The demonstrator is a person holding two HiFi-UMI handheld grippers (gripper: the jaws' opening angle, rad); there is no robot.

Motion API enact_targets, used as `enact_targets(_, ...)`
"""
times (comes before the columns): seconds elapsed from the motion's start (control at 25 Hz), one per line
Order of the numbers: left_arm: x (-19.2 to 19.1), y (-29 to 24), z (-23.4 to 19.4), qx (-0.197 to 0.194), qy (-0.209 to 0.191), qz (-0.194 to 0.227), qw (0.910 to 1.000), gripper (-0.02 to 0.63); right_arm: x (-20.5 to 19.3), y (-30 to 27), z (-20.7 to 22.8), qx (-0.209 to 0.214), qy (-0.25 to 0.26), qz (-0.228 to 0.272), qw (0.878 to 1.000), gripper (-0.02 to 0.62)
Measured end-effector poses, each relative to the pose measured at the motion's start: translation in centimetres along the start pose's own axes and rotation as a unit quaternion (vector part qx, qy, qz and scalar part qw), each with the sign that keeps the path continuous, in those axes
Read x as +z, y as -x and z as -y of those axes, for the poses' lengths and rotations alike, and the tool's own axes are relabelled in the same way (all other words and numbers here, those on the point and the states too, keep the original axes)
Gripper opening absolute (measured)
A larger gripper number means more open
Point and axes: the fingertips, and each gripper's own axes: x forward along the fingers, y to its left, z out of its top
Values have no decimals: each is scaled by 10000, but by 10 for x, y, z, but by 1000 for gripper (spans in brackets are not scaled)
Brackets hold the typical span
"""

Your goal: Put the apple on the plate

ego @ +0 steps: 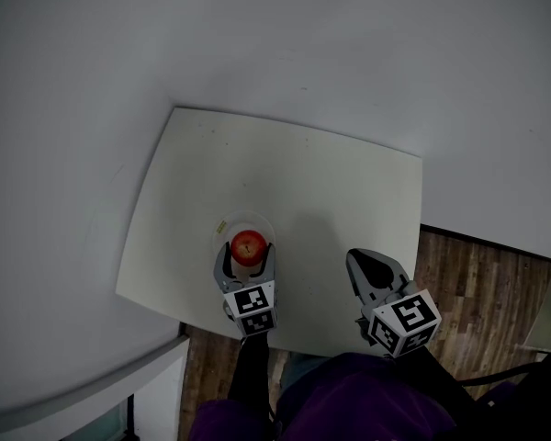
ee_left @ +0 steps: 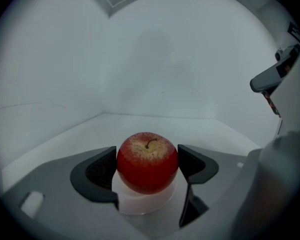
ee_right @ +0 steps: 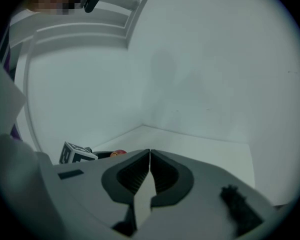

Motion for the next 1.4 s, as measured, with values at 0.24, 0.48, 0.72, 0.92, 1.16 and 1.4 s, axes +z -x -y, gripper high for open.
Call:
enact_targets(0.24,-4,-5,-12,151,63,-87,9998,390,0,-2,1,-30,25,-24,10000,12)
enact_targets(0.48,-5,-10,-16,168,64,-90,9998,390,-1,-2,4,-99,11,-38,9999,12)
enact_targets(0.72,-7,-12,-17,162,67,-100,9998,391,0,-3,2,-113,32,-48,9999,12)
enact_targets(0.92,-6,-13,-17,163,84,-27,9998,391,1,-3,2,-120,86,-56,9999,12)
enact_targets(1.16,-7,-13,-17,123,8,12,9999,393,0,-4,-2,-57,94,-68,9999,12)
enact_targets(1.4,-8,-12,-16,85,-50,0,10000,393,1,-3,-3,-47,77,-37,10000,12)
